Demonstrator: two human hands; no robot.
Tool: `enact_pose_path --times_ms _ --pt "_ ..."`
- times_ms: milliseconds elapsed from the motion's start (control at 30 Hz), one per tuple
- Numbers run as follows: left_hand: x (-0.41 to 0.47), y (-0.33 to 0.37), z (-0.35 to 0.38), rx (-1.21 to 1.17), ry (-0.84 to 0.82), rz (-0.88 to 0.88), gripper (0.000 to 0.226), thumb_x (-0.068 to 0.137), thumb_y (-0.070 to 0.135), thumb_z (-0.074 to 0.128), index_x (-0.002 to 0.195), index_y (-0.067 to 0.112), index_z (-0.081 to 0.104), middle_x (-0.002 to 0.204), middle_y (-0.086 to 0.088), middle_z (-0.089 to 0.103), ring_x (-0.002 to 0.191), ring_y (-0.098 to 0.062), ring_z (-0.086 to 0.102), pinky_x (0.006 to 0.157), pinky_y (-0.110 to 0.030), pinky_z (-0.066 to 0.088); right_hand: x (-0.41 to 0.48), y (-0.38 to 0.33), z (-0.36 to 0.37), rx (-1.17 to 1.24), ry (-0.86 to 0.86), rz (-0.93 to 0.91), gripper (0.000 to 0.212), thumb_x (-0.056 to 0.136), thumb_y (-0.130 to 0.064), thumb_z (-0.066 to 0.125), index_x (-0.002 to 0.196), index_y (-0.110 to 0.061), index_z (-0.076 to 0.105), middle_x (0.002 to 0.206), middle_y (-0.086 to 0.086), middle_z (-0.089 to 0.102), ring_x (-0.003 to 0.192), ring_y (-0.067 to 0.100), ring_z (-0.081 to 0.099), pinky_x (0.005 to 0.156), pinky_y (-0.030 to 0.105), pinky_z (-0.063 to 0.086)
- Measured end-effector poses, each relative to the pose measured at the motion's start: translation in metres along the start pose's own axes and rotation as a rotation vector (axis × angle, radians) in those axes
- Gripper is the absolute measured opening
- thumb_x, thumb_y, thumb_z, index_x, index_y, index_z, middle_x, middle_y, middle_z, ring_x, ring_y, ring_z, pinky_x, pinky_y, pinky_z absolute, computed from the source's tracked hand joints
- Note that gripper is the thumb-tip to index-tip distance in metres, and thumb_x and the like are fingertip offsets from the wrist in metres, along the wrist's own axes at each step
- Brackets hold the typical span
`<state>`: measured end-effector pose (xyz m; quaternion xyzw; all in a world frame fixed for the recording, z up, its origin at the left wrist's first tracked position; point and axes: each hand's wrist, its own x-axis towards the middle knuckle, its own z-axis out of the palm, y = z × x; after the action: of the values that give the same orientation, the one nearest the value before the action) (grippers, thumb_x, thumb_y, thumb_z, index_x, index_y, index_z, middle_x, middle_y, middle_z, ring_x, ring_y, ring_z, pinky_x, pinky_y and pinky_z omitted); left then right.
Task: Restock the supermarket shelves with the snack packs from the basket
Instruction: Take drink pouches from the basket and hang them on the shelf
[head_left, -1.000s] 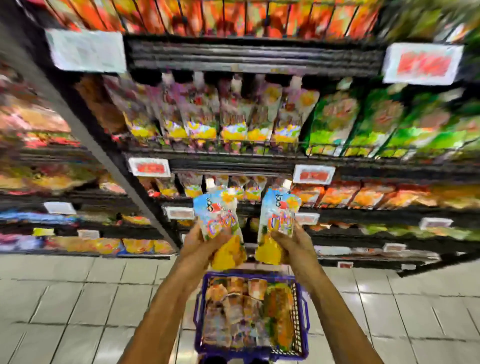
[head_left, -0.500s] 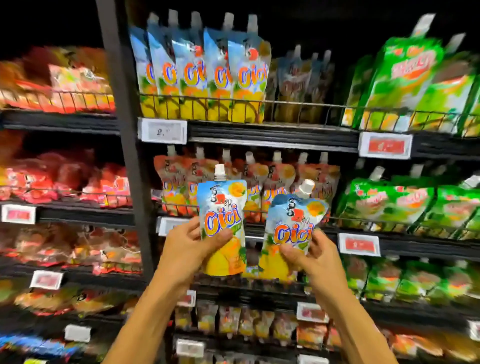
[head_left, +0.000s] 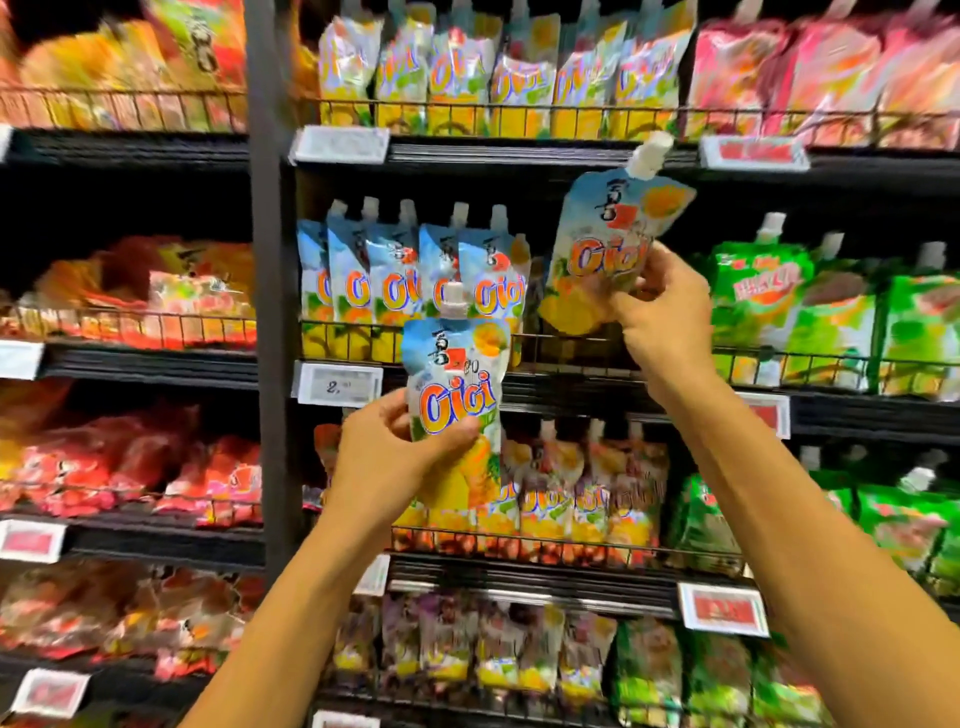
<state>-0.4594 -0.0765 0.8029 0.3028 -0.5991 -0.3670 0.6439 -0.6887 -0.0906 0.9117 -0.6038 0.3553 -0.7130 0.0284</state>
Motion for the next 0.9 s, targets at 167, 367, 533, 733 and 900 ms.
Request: enact_pose_path --times_ms 167,367,533,733,900 --pt "0.005 -0.006 0.001 0.016 0.002 -0.016 0.043 0.061 0.028 0.087 0.101 0.017 0.073 0.089 0.003 0.078 0.084 -0.013 0.074 0.068 -0.022 0.059 0.023 0.019 0.014 -0.205 -0.050 0.013 0.037 0.083 -0.008 0.073 0.118 -0.016 0.062 0.108 -0.004 0.071 0.093 0.010 0.066 0.085 0.035 0.057" --pt "0.012 -0.005 0.002 -0.006 -0.003 -0.044 0.050 0.057 0.031 0.086 0.103 0.017 0.072 0.091 0.001 0.078 0.085 -0.016 0.075 0.070 -0.028 0.060 0.033 0.026 0.024 -0.341 -0.221 0.073 0.048 0.086 -0.016 0.074 0.128 -0.009 0.053 0.123 0.003 0.063 0.109 0.012 0.058 0.089 0.024 0.048" --pt "0.017 0.000 0.003 -0.034 -0.024 -0.035 0.049 0.057 0.030 0.085 0.102 0.018 0.072 0.092 0.000 0.078 0.084 -0.016 0.075 0.068 -0.029 0.061 0.044 0.025 0.033 -0.407 -0.378 0.149 0.036 0.092 -0.018 0.067 0.125 -0.007 0.056 0.119 0.010 0.067 0.108 0.023 0.064 0.093 0.039 0.053" --pt "0.023 0.003 0.009 -0.047 -0.042 -0.037 0.052 0.057 0.030 0.084 0.106 0.016 0.071 0.095 0.000 0.078 0.086 -0.016 0.075 0.069 -0.029 0.061 0.050 0.029 0.032 -0.484 -0.581 0.235 0.021 0.101 -0.019 0.052 0.105 -0.002 0.065 0.110 0.013 0.071 0.099 0.027 0.066 0.085 0.039 0.056" --pt "0.026 0.004 0.018 -0.065 -0.063 -0.033 0.049 0.059 0.027 0.084 0.105 0.017 0.070 0.092 0.002 0.078 0.082 -0.013 0.075 0.062 -0.022 0.058 0.046 0.024 0.030 -0.507 -0.621 0.304 0.028 0.102 -0.027 0.049 0.108 -0.003 0.062 0.107 0.010 0.069 0.090 0.022 0.063 0.072 0.028 0.050"
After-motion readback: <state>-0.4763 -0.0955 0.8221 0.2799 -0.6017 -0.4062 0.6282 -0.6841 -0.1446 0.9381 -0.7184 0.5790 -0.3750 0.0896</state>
